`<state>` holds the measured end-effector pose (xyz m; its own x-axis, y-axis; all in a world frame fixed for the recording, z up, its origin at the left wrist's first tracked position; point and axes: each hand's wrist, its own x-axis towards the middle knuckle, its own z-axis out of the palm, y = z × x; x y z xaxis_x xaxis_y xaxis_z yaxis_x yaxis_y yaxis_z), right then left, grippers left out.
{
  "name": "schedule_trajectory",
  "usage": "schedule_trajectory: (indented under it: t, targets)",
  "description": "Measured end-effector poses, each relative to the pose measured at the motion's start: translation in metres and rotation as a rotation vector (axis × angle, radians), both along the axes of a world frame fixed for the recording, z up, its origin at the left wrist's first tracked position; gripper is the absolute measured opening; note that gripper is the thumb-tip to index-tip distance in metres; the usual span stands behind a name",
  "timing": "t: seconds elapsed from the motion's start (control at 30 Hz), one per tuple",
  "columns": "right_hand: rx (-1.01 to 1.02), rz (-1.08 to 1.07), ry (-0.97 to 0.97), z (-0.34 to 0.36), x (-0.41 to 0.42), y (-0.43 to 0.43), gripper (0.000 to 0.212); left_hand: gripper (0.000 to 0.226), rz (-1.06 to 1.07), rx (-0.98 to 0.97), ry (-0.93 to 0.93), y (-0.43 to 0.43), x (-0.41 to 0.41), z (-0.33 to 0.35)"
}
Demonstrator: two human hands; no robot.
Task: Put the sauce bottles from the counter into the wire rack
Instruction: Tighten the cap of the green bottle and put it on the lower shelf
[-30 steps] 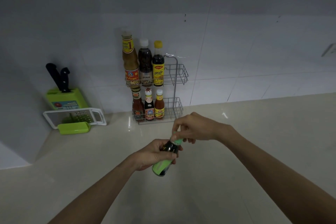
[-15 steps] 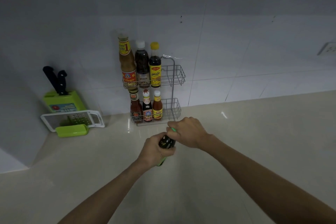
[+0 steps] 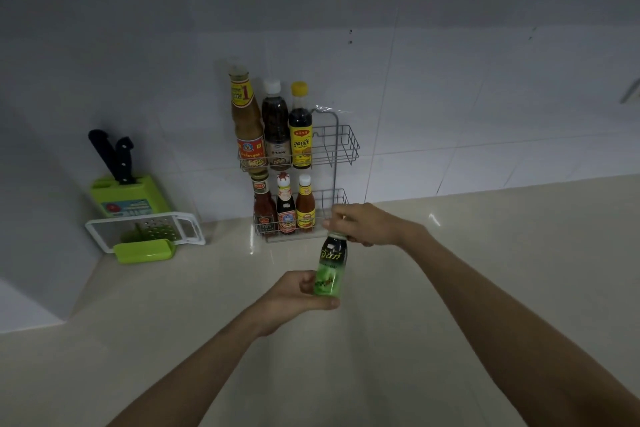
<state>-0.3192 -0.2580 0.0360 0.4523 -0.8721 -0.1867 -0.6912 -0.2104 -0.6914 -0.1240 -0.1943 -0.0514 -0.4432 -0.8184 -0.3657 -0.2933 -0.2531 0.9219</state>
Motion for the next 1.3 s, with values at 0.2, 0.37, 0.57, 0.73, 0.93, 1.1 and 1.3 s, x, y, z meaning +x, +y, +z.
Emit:
schedule_trajectory:
  t: [0.2, 0.37, 0.57, 0.73, 0.93, 1.1, 1.3]
  targets:
    - [0.064, -0.242, -0.273, -0.050, 0.001, 0.013, 0.061, 0.047, 0.358, -0.114, -0.093, -0.015, -0.025, -0.016]
    - [0.051, -0.372, -0.380, -0.076, -0.009, -0.017, 0.059, 0.073, 0.273, -0.092, -0.125, -0.052, -0.032, -0.029]
    - [-0.198, -0.490, -0.396, -0.085, -0.011, -0.081, 0.046, 0.091, 0.362, -0.172, -0.132, -0.121, -0.022, -0.027]
    - [-0.270, -0.506, -0.361, -0.113, 0.004, -0.126, 0.037, 0.089, 0.356, -0.219, -0.143, -0.150, -0.023, -0.026]
    - [-0.164, -0.415, -0.175, -0.135, 0.012, -0.158, 0.050, 0.102, 0.319, -0.183, -0.174, -0.165, -0.021, -0.055]
    - [-0.097, -0.367, -0.090, -0.137, 0.013, -0.168, 0.054, 0.101, 0.341, -0.175, -0.125, -0.176, -0.014, -0.082]
    - [-0.039, -0.391, -0.036, -0.148, 0.016, -0.168, 0.056, 0.095, 0.355, -0.169, -0.106, -0.177, -0.014, -0.078]
